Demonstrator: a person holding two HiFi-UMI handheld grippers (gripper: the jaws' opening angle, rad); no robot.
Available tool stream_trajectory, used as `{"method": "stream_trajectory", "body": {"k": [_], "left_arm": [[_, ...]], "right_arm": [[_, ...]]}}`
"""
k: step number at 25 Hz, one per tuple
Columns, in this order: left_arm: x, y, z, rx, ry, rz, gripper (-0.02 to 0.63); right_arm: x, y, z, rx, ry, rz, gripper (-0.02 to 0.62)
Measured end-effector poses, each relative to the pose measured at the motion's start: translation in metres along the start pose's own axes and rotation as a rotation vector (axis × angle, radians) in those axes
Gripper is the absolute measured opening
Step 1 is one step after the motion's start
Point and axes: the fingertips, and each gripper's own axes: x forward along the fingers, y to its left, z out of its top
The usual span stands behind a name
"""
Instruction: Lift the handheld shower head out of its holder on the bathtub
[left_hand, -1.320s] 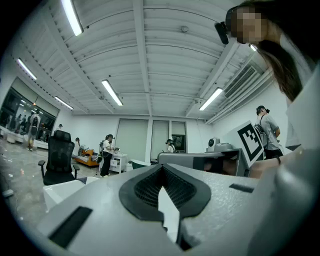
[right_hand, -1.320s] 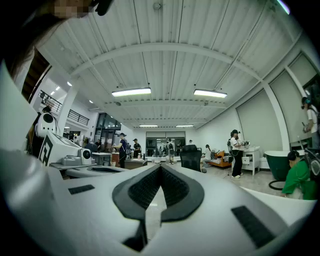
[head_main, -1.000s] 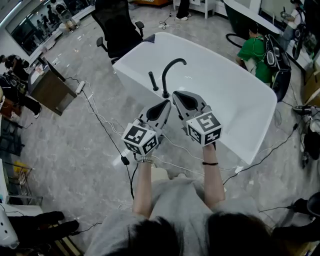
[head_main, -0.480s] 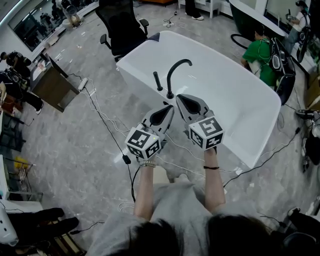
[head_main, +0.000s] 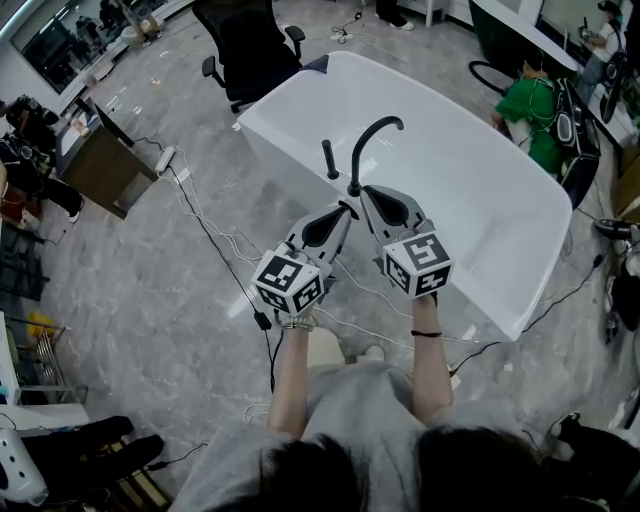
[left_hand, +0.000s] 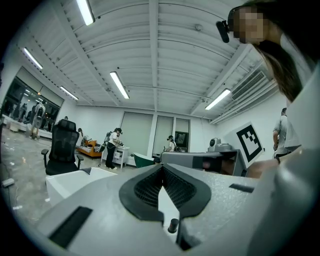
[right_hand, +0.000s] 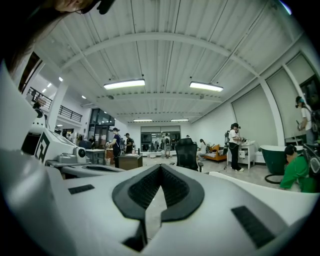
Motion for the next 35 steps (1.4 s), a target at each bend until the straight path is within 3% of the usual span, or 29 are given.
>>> {"method": "stream_trajectory", "body": {"k": [25,35], "left_arm": [[-0.006,0.166,-0.001,-0.062,0.06,-0.161,0.005],[-0.004,0.182,-0.018,-0.09,0.076,-0.216,0.005]], "right_arm": [[0.149,0.007,-0.018,0.057,0.026,-0.2,0.0],[0.159,0.01,-0.045,0.084,0.069,-0.285,0.0]]}}
